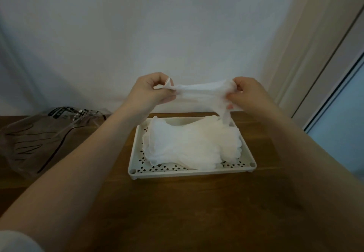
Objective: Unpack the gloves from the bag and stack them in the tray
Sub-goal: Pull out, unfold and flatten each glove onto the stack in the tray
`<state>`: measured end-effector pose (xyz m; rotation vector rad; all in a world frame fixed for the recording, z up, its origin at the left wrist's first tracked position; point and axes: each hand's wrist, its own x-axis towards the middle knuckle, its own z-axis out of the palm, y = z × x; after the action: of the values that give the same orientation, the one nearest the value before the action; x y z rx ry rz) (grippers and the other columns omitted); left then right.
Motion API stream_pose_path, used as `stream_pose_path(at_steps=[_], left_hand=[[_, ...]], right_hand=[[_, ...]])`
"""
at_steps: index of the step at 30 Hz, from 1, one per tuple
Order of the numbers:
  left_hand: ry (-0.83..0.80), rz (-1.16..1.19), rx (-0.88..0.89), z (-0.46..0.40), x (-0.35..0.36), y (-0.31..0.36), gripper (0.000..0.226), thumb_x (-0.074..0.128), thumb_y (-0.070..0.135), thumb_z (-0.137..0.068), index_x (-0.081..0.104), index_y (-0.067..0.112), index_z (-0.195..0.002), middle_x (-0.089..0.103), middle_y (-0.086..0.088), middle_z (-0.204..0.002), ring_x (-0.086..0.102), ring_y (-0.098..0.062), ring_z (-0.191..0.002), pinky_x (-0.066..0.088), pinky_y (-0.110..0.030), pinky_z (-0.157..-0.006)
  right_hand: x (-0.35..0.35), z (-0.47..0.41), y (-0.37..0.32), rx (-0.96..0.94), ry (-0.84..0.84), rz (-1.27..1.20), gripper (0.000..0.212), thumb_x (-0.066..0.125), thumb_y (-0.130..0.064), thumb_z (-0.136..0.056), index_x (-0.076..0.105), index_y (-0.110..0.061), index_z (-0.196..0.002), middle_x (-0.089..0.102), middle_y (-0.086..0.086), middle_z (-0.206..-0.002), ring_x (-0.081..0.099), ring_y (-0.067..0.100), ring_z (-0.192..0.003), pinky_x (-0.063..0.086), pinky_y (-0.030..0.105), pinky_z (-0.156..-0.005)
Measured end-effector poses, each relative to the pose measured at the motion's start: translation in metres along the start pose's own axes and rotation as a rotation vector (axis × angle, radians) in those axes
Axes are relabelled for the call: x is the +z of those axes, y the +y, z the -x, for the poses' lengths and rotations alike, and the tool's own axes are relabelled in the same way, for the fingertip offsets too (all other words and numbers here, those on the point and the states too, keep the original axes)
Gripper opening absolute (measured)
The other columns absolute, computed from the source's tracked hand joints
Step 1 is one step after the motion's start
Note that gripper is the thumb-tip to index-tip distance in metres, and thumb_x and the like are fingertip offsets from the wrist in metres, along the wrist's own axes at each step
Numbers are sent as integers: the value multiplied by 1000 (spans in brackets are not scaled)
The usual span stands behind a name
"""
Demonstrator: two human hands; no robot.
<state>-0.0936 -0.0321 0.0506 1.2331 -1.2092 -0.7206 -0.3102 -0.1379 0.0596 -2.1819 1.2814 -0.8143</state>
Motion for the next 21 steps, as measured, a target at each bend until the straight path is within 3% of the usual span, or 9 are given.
stream_pose_path(at_steps=[3,5,8,10,14,17,19,21], left_hand=[[-28,-88,139,0,1,-7,17,58,2,-88,59,16,-78,66,1,-94,60,-16,-95,48,-30,-87],[-129,-116,130,6,-3,-17,24,53,-3,-89,53,17,-76,66,5,-104,59,-8,-107,47,-26,-91],[-311,-323,26,20,-15,-41,31,49,-10,-86,46,18,-71,59,15,-119,47,3,-117,37,-24,-100],[-403,-483,-4,29,-22,-54,42,50,-10,-83,49,28,-65,52,17,-128,42,-2,-124,32,-26,-104],[-493,-688,23,43,-24,-60,46,53,-5,-83,51,34,-57,39,18,-140,35,-9,-130,34,-18,-88],[-521,-823,-4,51,-22,-64,36,54,-2,-83,53,26,-60,29,11,-150,45,-12,-116,37,-22,-83],[-531,-862,-54,55,-22,-70,31,54,2,-84,54,22,-61,22,10,-153,46,-15,-116,40,-26,-87],[-549,-866,-94,59,-23,-76,28,56,10,-86,54,22,-61,20,8,-154,30,-18,-135,27,-32,-108]], right_hand=[[4,2,1,-172,197,240,10,45,-1,-90,55,-3,-94,54,5,-77,48,23,-72,41,30,-59],[9,10,5,-250,187,332,20,42,2,-90,55,-4,-103,53,6,-84,48,23,-77,42,35,-68],[23,24,19,-323,-79,481,16,45,1,-88,57,-5,-94,55,5,-85,47,19,-77,35,32,-63],[33,32,26,-319,-228,562,13,45,-1,-88,55,-9,-86,57,4,-85,50,19,-78,36,30,-62],[39,46,32,-279,-343,526,18,47,-5,-89,60,-13,-99,59,1,-102,54,19,-95,48,31,-81],[44,54,35,-210,-435,477,18,47,-10,-91,56,-26,-93,54,-3,-110,52,18,-101,43,22,-78],[48,60,39,-160,-542,578,23,40,-19,-97,60,-20,-109,41,6,-141,36,25,-130,33,33,-103],[49,63,45,-97,-651,713,36,31,-27,-102,54,-15,-127,13,9,-158,5,27,-145,9,38,-116]])
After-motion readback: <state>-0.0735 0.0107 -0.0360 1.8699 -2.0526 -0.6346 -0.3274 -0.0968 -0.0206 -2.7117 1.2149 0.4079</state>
